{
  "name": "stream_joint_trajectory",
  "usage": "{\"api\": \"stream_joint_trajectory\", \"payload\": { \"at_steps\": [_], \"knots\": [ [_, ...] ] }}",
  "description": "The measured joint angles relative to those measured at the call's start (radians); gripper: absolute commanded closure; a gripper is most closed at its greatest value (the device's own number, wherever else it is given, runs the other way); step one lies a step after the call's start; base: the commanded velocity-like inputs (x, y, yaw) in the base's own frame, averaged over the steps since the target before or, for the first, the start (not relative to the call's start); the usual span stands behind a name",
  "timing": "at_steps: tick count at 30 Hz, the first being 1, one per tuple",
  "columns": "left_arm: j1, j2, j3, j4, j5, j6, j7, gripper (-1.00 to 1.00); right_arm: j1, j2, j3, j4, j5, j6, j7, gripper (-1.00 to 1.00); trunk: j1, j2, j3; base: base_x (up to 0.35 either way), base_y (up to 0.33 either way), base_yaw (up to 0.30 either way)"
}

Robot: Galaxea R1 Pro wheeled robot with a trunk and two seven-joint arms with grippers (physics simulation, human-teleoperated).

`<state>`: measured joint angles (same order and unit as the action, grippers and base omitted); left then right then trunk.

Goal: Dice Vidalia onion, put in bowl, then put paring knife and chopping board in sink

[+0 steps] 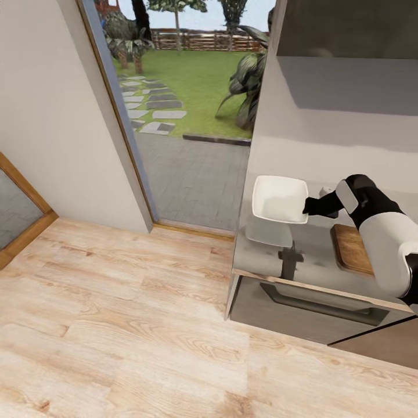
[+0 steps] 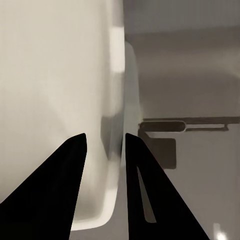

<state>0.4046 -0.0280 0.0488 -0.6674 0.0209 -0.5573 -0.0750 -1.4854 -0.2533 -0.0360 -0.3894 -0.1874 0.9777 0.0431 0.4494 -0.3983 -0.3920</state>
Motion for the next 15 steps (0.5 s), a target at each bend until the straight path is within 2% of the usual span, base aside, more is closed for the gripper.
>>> {"api": "stream_joint_trajectory", "payload": {
  "at_steps": [15],
  "knots": [
    [0.0, 0.0, 0.0, 0.0, 0.0, -0.001, 0.0, -1.0, 0.0, 0.002, 0.001, 0.004, -0.002, 0.0, 0.0, 1.0, 0.0, 0.0, 0.0, 0.0, 0.0, 0.0]
  ]
}}
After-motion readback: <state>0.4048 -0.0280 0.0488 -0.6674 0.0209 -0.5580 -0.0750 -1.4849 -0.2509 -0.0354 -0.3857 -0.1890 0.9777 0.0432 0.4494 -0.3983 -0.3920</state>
